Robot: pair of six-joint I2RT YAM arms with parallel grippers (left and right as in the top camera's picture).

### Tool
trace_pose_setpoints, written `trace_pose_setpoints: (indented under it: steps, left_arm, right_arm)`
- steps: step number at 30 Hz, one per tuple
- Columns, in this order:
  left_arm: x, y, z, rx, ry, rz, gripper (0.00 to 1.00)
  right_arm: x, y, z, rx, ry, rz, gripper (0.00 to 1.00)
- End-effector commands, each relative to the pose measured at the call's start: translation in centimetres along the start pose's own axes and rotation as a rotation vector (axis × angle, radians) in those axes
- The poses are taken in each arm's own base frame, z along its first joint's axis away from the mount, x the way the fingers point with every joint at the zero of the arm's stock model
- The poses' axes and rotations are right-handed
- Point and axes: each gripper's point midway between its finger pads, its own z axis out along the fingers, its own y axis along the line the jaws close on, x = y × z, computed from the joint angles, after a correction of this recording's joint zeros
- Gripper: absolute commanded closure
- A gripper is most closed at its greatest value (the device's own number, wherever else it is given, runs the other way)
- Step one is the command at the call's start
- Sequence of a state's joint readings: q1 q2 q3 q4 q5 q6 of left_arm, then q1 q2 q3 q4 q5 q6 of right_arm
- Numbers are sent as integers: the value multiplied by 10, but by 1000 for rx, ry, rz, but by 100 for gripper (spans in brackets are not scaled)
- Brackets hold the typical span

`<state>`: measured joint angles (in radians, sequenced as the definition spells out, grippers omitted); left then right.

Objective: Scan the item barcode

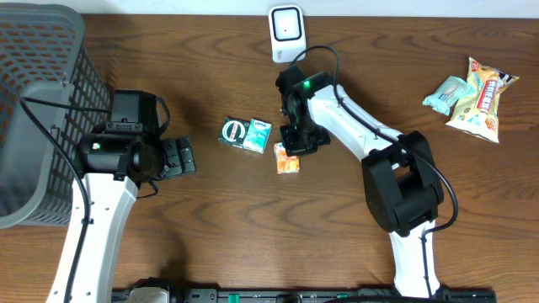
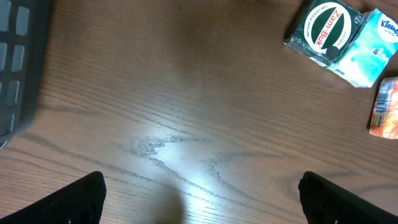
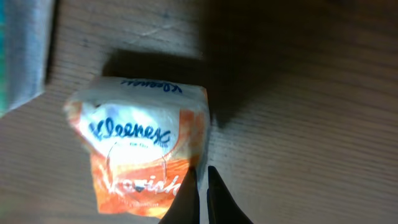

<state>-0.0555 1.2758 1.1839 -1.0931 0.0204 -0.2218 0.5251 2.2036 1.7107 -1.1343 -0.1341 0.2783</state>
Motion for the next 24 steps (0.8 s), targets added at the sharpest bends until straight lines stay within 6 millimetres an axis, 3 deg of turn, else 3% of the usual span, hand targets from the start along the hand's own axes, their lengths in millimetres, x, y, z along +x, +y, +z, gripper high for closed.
trace_pose_setpoints:
  steps: [1, 6, 15, 20, 24]
  left_arm:
    - [2, 1, 2, -7, 8, -5, 2]
    - [2, 1, 2, -7, 8, -5, 2]
    - [2, 1, 2, -7, 8, -5, 2]
    - [2, 1, 2, -7, 8, -5, 2]
    - [2, 1, 2, -7, 8, -5, 2]
  right_arm:
    - [7, 0, 8, -10, 20, 14, 99]
    - [13, -10, 20, 21, 32, 21, 99]
    - [15, -55, 16, 118, 50, 116, 99]
    - [17, -78, -8, 123, 91, 180, 99]
    - [16, -80, -33, 118, 106, 169, 99]
